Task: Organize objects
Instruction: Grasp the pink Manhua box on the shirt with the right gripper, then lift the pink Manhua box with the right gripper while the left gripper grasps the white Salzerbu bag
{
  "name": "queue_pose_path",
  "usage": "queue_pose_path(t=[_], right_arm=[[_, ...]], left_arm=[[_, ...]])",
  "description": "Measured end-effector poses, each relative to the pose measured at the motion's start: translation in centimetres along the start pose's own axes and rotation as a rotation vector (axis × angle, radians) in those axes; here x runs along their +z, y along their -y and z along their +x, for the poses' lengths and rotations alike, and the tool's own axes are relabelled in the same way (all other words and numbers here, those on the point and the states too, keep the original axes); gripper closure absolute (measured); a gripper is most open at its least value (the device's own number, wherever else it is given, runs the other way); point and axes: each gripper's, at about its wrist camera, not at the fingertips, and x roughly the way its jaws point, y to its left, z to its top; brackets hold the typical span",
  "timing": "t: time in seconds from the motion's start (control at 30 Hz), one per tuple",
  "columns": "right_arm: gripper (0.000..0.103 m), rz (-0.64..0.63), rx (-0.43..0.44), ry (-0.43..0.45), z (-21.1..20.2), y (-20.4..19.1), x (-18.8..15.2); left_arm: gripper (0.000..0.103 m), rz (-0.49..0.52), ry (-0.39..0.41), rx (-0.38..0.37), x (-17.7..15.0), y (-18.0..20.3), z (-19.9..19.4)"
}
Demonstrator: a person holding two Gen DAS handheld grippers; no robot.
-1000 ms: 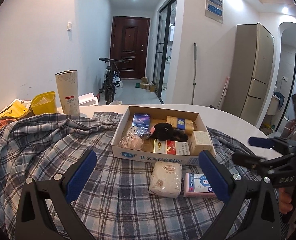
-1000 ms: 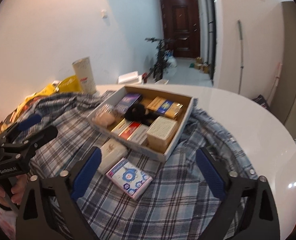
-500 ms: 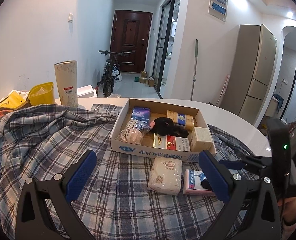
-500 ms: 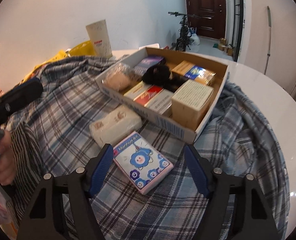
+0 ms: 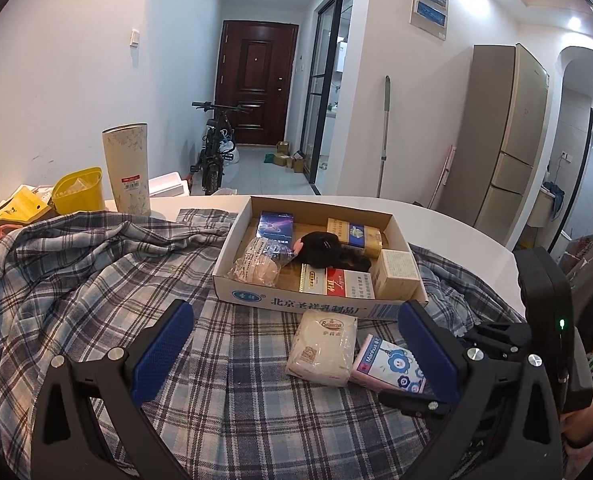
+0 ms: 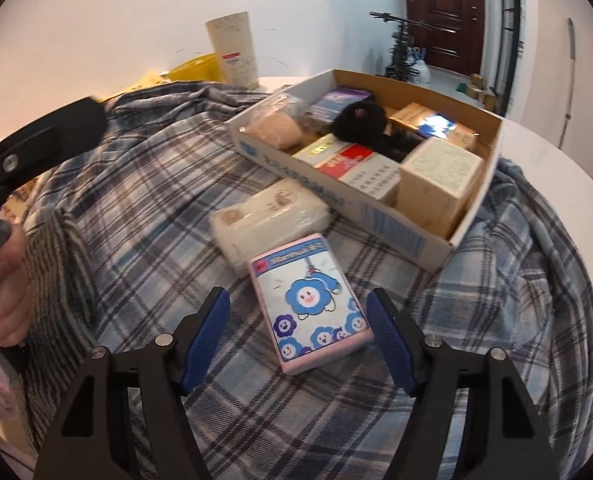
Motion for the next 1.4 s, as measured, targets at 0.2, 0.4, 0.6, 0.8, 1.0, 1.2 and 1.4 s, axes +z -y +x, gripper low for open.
queue_pose_path(t=[0.2, 0.4, 0.6, 0.8, 1.0, 1.2, 1.4], right_arm=[[0.051, -0.011, 0.006, -0.027, 0.8, -0.2, 0.0], [0.055, -0.029, -0.016, -0.037, 1.2, -0.6, -0.2], [0.056, -0.041, -0.043, 0.057, -0.8, -0.8, -0.1], [0.055, 0.013, -0.067, 0.143, -2.8, 0.5, 0.3], [0.055, 0.101, -0.087, 0.212, -4.3, 2.6, 0.8], [0.055, 0.119, -0.132, 0.278, -5.8, 3.0, 0.8], [0.055, 0.112, -0.143, 0.295, -6.4, 2.9, 0.8]], left_arm=[[0.000, -0.007, -0.002, -0.002, 0.1, -0.1, 0.0], [0.000, -0.002, 0.003, -0.004, 0.0, 0.0, -0.2], [0.000, -0.004, 0.008, 0.007, 0.0, 0.0, -0.2], [0.000, 0.013, -0.025, 0.009, 0.7, 0.0, 0.1], [0.001, 0.157, -0.071, 0.009, 1.3, 1.4, 1.5], [0.001, 0.211, -0.102, -0.041, 0.7, 1.8, 3.5], [0.008, 0.255, -0.169, -0.101, 0.0, 2.6, 5.9]])
